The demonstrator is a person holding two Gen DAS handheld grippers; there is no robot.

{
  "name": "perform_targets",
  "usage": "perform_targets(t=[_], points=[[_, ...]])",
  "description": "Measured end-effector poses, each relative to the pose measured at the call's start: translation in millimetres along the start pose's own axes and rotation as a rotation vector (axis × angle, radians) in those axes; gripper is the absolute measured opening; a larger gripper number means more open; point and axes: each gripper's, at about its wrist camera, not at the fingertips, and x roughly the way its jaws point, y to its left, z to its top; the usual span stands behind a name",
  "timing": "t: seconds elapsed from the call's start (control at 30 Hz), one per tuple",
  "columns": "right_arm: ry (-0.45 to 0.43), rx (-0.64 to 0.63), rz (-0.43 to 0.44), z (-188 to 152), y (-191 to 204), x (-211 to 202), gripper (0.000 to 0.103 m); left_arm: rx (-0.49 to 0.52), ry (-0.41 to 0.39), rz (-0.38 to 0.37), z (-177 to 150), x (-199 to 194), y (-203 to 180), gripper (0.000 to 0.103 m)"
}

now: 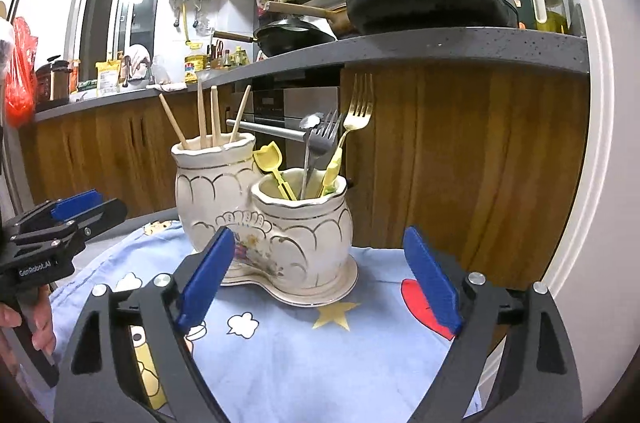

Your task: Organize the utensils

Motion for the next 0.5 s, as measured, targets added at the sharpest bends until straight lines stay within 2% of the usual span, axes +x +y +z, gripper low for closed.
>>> perform_targets(t=[0.07,0.13,0.23,0.5], points=[[0.006,-0.009,0.009,-2,2,0,0.090,0.015,-0.001,-0.002,-1,0,-4,0.079],[0.011,-0.015,0.013,-3,4,1,0.091,0.030,-0.008,0.005,-2,-1,-7,0.086],[0.005,-0.022,0.012,-5,7,1,0.097,0.036,-0.019,0.006,-1,-3,-9,0.088],[-0.013,0.015,-0.001,-6,0,-3,0.098,0.051,-0.026,0.011,-2,-4,-14,0.095]])
